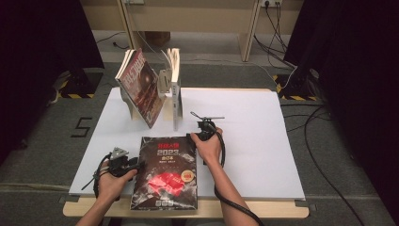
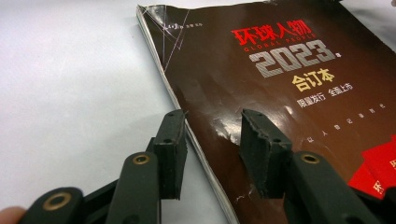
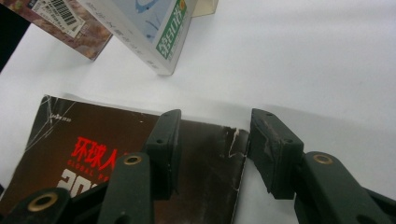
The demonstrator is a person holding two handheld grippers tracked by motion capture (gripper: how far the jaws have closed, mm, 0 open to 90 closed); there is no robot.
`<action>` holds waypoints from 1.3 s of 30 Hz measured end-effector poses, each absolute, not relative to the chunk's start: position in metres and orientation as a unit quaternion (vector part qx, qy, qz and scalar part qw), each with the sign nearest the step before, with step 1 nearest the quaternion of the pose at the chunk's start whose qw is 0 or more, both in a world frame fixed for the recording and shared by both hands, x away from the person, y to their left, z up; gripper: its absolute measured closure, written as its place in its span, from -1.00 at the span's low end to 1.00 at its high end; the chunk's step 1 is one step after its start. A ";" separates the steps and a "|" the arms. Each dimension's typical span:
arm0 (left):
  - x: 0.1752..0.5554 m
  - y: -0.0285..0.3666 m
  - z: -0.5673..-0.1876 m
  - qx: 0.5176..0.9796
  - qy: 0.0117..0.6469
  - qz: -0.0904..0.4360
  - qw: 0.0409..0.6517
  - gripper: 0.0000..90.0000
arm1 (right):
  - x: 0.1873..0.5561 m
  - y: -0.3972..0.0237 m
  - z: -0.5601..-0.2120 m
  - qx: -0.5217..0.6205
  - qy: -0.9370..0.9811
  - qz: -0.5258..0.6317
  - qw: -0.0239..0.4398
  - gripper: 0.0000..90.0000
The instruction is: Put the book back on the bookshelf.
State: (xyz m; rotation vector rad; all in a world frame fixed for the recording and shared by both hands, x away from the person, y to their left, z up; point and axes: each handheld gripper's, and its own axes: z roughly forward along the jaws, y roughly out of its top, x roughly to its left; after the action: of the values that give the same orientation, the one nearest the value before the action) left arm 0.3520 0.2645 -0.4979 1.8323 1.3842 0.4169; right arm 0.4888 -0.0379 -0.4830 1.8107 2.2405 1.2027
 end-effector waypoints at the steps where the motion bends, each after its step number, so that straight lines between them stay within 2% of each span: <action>1: 0.352 0.264 -0.498 0.721 0.547 0.165 0.393 0.34 | 0.488 -0.039 -0.483 0.582 0.715 0.387 0.004 0.22; 7: 0.351 0.262 -0.499 0.717 0.548 0.171 0.395 0.35 | 0.482 -0.041 -0.482 0.588 0.712 0.383 -0.027 0.24; 12: 0.350 0.262 -0.499 0.716 0.548 0.173 0.395 0.35 | 0.477 -0.042 -0.481 0.587 0.715 0.377 -0.033 0.26; 17: 0.350 0.262 -0.499 0.715 0.550 0.172 0.396 0.34 | 0.467 -0.044 -0.477 0.585 0.720 0.371 -0.036 0.47; 26: 0.350 0.261 -0.499 0.716 0.549 0.176 0.394 0.34 | 0.455 -0.051 -0.465 0.573 0.725 0.379 -0.060 0.56; 30: 0.350 0.261 -0.499 0.716 0.550 0.176 0.394 0.33 | 0.455 -0.052 -0.460 0.570 0.724 0.384 -0.070 0.78; 33: 0.350 0.261 -0.499 0.716 0.549 0.175 0.394 0.33 | 0.456 -0.050 -0.454 0.569 0.724 0.382 -0.082 0.87; 39: 0.349 0.261 -0.500 0.717 0.547 0.174 0.397 0.29 | 0.455 -0.047 -0.447 0.563 0.724 0.388 -0.087 0.93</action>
State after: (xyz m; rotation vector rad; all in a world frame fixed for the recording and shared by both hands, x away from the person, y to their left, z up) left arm 0.3495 0.2611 -0.4995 1.8157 1.3855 0.4411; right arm 0.4552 -0.0473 -0.4475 1.8757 2.4117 1.2903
